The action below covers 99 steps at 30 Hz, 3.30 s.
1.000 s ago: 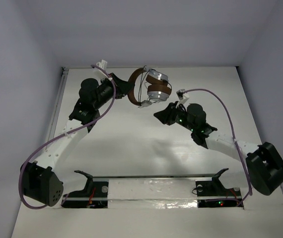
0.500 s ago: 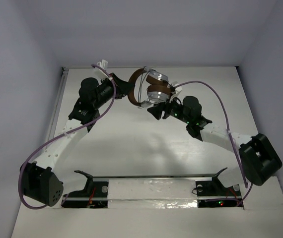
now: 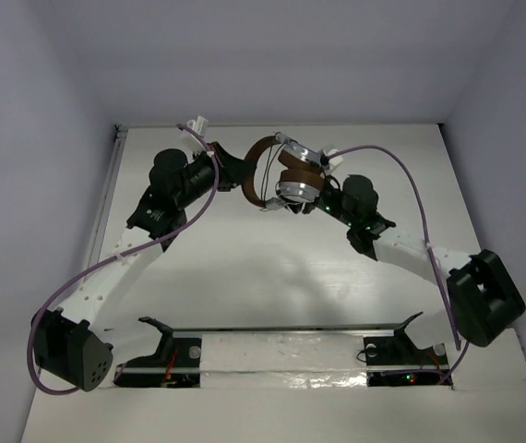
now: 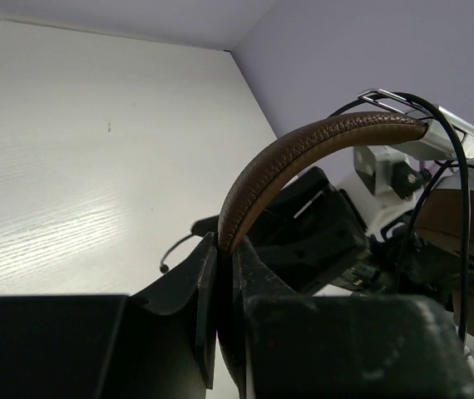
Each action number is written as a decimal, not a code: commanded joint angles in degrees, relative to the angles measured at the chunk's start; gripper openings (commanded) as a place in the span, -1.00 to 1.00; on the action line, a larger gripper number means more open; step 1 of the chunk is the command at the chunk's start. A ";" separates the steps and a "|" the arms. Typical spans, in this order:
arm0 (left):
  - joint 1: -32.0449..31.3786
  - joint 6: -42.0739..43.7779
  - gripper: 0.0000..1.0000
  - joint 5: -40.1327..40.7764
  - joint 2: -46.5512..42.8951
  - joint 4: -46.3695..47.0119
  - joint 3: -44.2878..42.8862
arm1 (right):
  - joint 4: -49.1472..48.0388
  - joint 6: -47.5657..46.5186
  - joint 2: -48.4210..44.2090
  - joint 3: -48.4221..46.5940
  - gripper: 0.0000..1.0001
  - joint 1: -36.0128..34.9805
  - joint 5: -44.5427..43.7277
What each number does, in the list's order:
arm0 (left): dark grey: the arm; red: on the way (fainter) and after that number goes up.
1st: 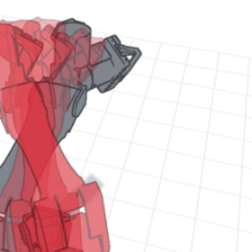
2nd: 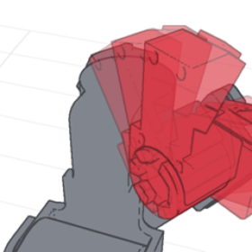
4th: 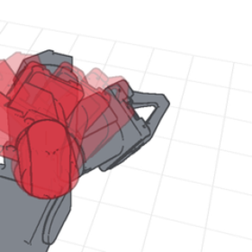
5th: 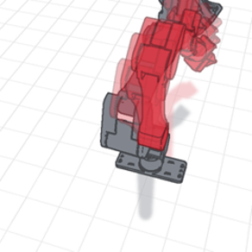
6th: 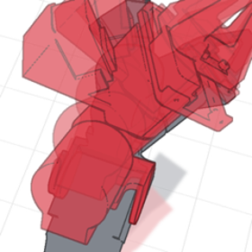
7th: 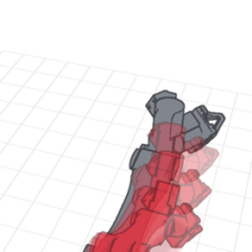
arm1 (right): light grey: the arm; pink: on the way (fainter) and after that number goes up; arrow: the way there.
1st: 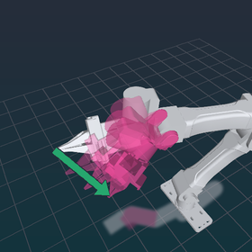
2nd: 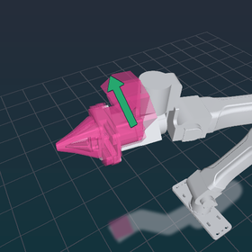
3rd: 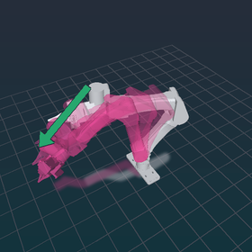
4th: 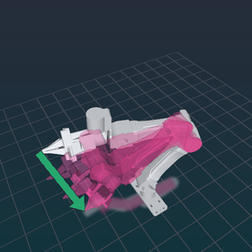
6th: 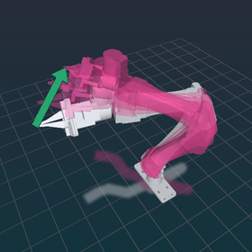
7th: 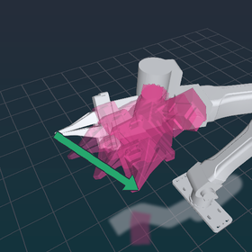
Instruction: Wrap the headphones
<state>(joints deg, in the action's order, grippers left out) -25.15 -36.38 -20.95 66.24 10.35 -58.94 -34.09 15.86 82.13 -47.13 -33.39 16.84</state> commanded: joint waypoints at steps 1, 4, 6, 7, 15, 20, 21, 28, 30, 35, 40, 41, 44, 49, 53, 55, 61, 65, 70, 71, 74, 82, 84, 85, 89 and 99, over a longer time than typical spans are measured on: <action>-0.43 -0.44 -1.00 -0.06 -2.25 3.54 -2.85 | -2.56 -0.57 -4.59 3.53 -0.02 0.08 -1.55; -1.04 -0.36 -1.00 -0.14 -2.08 3.63 -2.50 | -2.48 -0.91 -4.00 3.81 0.13 0.08 0.03; -1.66 -0.36 -1.00 0.12 -1.99 3.54 -2.32 | -1.60 -1.09 -2.24 0.93 0.17 0.08 4.24; -1.66 -0.44 -1.00 0.29 -2.08 3.45 -2.32 | -1.86 -0.92 -1.28 0.12 0.17 0.08 5.04; -3.51 -0.18 -1.00 0.73 -3.66 1.17 -3.73 | -3.97 -3.02 6.11 -5.07 0.13 0.08 -1.46; -4.03 0.78 -1.00 1.79 -4.19 -0.51 -4.61 | -5.46 -1.53 3.75 -1.40 -0.11 0.08 -0.93; -4.03 0.79 -1.00 1.88 -4.10 -0.42 -4.61 | -5.38 -1.53 3.13 -0.77 -0.13 0.08 -1.54; -4.03 0.87 -1.00 1.70 -2.96 0.11 -4.43 | -0.90 -1.71 -2.32 2.31 -0.24 0.08 -4.27; -4.03 0.70 -1.00 1.61 -2.69 0.11 -4.69 | -0.72 -1.79 -2.50 1.96 -0.13 0.08 -3.93; -4.56 0.70 -1.00 1.79 -2.69 0.11 -4.70 | -0.46 -1.80 0.22 -0.67 -0.07 0.08 -1.11; -5.09 0.79 -1.00 2.05 -2.78 -0.15 -4.96 | -1.33 -1.18 3.91 -2.08 -0.27 0.08 0.65; -5.09 0.87 -1.00 2.40 -2.87 -0.33 -5.31 | -1.68 -1.01 4.35 -2.26 -0.38 0.08 0.91; -5.09 0.87 -1.00 3.28 -2.87 -0.24 -6.10 | -4.14 0.22 5.50 -1.65 -0.39 0.08 1.97; -5.09 0.70 -1.00 5.03 -2.08 0.02 -7.24 | -7.04 2.77 6.99 0.02 -0.94 0.08 3.28; -5.09 2.19 -1.00 11.00 -0.41 -1.99 -9.78 | -10.30 6.81 5.59 3.62 -1.00 0.08 4.17; -5.09 3.76 -1.00 16.69 0.73 -3.40 -10.58 | -10.21 9.01 3.49 5.03 -1.00 0.08 4.69; -4.30 6.05 -1.00 27.33 5.12 -4.99 -13.48 | -7.32 12.53 -3.62 10.57 -1.00 -0.62 3.73; -3.25 8.78 -1.00 32.46 7.85 -6.48 -16.55 | -1.62 12.18 -6.89 11.54 -1.00 -2.47 1.62; -2.10 9.57 -1.00 32.29 9.96 -7.45 -17.97 | 2.09 12.79 -9.35 12.77 -1.00 -3.70 -0.14; -1.40 9.49 -1.00 31.77 10.22 -7.45 -17.97 | 2.79 12.97 -8.92 12.86 -1.00 -4.23 -0.05; 0.00 9.22 -1.00 31.84 11.89 -8.32 -19.19 | 4.63 13.06 -7.95 12.68 -1.00 -7.38 -0.93; 0.01 9.67 -1.00 36.86 16.02 -6.49 -18.50 | 12.64 12.88 -7.15 6.88 -1.00 -17.59 -2.52; -0.52 9.05 -1.00 37.12 16.29 -5.35 -16.14 | 13.43 13.41 -7.16 5.14 -1.00 -17.59 -1.29; -1.91 8.96 -1.00 37.82 16.47 -4.82 -15.34 | 13.52 13.85 -7.33 4.69 -1.00 -17.59 -0.41; -4.29 7.47 -1.00 39.23 16.91 -1.48 -10.16 | 10.11 16.57 -7.51 2.66 -1.00 -17.59 2.06; -9.56 3.43 -1.00 40.11 16.73 6.08 2.41 | -3.96 28.44 -7.77 3.28 -1.00 -17.59 -9.18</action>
<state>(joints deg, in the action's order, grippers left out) -34.33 -29.15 16.71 84.27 6.44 -58.02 -28.10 39.64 75.50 -42.48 -49.58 10.63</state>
